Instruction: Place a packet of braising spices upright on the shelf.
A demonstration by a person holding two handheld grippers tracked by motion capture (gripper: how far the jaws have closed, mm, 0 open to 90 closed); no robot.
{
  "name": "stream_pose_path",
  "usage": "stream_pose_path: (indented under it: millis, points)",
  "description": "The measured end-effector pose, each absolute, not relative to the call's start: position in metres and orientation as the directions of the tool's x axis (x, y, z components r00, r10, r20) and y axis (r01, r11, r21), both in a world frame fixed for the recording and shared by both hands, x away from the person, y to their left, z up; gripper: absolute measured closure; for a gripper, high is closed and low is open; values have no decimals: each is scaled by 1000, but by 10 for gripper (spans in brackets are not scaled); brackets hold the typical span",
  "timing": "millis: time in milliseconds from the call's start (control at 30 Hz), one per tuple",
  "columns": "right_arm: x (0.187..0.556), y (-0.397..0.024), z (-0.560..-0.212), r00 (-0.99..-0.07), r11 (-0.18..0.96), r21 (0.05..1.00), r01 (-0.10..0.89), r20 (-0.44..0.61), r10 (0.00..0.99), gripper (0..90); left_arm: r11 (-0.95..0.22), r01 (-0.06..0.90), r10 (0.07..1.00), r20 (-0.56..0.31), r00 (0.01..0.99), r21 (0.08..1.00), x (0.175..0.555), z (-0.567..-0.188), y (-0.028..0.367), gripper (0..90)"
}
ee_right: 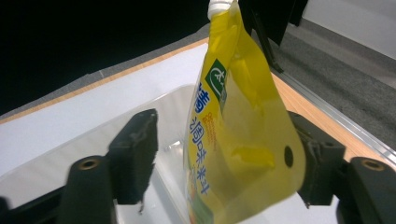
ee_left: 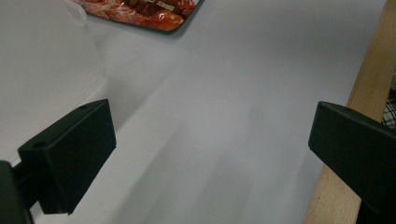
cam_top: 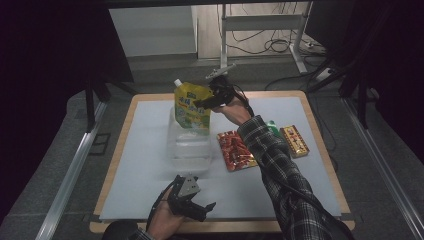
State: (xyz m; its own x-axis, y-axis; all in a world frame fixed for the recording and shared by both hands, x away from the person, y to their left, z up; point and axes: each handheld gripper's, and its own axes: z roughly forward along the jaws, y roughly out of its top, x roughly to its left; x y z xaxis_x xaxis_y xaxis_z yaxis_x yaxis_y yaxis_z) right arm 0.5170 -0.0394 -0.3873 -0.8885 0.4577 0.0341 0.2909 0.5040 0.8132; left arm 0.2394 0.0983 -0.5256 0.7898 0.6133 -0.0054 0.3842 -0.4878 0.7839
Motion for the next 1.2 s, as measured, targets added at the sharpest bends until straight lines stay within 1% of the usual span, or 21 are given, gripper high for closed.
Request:
stream_pose_path:
  millis: [67,133,200,467,700,933,1200]
  points:
    - [516,-41,-387,-884,506,811,293,29,466,267,-492,379,613,2,790,784,239,-526,98,6]
    - [515,-43,-388,-886,511,804,304,42,461,246,-510,368,613,28,790,778,239,-527,97,7]
    - [513,-46,-390,-890,521,801,294,32,455,224,-523,365,614,43,788,771,239,-528,96,8]
    - [510,-57,-393,-890,518,797,311,53,453,154,-511,355,619,48,784,783,239,-526,98,7]
    - [503,-68,-396,-893,518,799,305,50,448,94,-512,349,618,55,784,785,239,-527,97,7]
    - [494,-80,-402,-891,531,792,303,37,452,57,-514,344,617,60,785,786,239,-527,97,7]
    - [485,-94,-407,-886,541,781,311,33,462,42,-514,336,617,67,784,789,238,-527,97,6]
